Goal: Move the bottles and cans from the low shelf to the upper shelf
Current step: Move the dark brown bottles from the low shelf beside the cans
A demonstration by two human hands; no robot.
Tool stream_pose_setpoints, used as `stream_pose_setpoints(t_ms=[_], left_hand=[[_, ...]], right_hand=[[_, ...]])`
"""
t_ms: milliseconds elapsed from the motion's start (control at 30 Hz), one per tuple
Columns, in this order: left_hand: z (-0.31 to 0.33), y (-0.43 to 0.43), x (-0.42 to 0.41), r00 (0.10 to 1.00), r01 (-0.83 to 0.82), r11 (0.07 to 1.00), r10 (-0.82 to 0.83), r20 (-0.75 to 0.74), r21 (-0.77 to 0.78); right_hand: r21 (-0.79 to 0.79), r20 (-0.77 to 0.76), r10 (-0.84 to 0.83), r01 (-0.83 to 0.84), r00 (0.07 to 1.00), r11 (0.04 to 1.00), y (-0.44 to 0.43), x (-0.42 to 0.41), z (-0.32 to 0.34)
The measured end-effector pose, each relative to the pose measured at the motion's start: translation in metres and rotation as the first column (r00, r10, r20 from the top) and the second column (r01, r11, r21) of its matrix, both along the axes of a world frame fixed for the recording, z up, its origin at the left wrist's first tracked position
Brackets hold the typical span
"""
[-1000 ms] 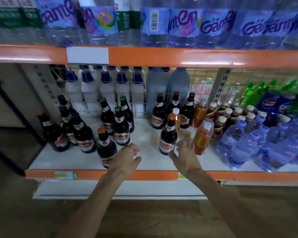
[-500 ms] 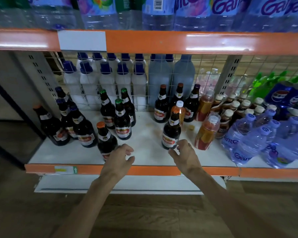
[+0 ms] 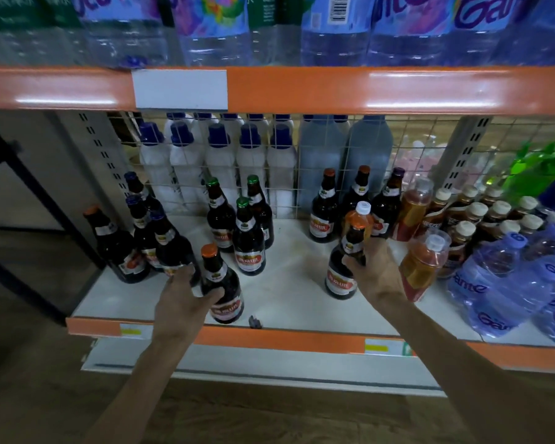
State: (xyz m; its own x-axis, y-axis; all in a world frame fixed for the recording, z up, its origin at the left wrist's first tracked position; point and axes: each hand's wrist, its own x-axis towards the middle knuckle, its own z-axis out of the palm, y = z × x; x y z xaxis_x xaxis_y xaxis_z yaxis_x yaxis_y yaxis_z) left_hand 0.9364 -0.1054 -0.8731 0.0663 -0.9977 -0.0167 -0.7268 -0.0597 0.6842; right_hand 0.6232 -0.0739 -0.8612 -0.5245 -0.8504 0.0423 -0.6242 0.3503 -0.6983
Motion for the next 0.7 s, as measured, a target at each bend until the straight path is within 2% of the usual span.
stream_pose_setpoints(t_ms=[133,200,367,600,700], left_hand=[[-0.002,-0.009,-0.011,0.992,0.010,0.995,-0.023,-0.128,-0.104],[0.001,-0.007,-0.014,0.970,0.004,0.993,-0.034,-0.242,-0.122],[0.008,-0.012,-0.019,0.934,0.032,0.995,-0.065,-0.351,-0.098],[0.023,-0.003,-0.025,0.916,0.037,0.989,-0.091,-0.391,-0.143],[0.054,0.017,-0.029,0.912,0.025,0.992,-0.073,-0.404,-0.123]], right_hand=[[-0.042,0.045,-0.004,0.006,0.999,0.999,-0.020,0.002,0.005],[-0.053,0.078,-0.025,0.030,0.997,0.998,-0.024,0.003,0.004],[-0.093,0.074,-0.044,0.051,0.996,0.994,-0.029,0.001,0.001],[-0.137,0.074,-0.063,0.073,0.995,0.988,-0.016,0.006,0.009],[-0.156,0.105,-0.052,0.068,0.993,0.985,0.006,0.012,0.033]])
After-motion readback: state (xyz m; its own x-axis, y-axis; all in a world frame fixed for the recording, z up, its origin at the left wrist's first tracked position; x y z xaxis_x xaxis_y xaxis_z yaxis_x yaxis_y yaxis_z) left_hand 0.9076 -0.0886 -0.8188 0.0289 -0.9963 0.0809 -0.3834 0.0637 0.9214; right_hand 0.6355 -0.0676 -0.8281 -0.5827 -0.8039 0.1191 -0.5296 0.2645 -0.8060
